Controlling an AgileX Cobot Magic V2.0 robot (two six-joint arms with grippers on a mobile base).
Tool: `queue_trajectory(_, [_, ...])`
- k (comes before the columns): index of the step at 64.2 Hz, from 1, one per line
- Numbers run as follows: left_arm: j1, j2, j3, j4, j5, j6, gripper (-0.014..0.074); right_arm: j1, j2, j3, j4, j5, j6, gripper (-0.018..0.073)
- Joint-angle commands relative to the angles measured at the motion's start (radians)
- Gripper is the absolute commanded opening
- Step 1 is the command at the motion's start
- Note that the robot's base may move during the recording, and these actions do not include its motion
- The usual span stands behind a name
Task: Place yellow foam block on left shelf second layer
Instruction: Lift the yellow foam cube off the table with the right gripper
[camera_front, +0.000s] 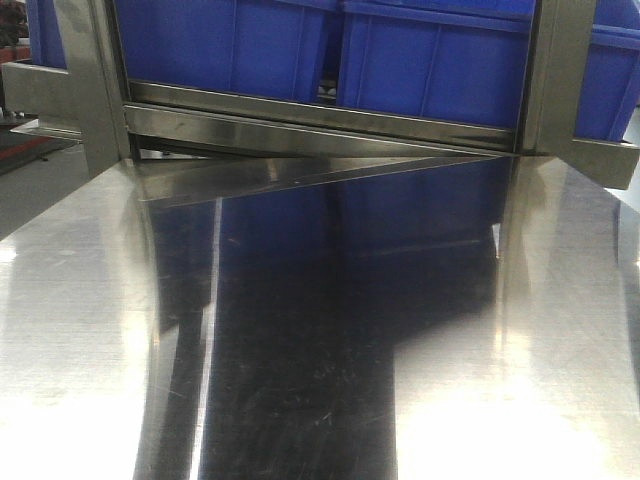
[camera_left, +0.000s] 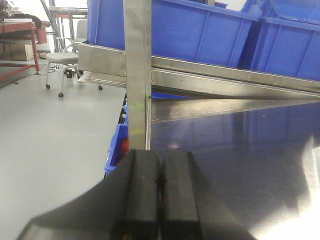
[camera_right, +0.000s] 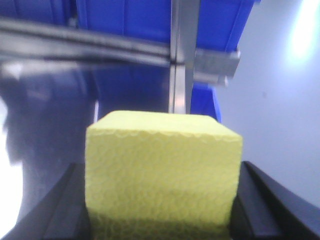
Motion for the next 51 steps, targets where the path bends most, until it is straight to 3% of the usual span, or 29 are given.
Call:
queue_trajectory(1, [-0.002,0.007,0.026,-0.007,-0.088,-0.004,0.0136,-0.008,-0.062,-0.025,-0.032,-0.078,-0.010,0.0316])
queue_trajectory(51, [-0.002,0.007,0.026,-0.007,-0.088,-0.004,0.0136,-0.008,-0.141,-0.025,-0.033,-0.078,-0.010,0.0316])
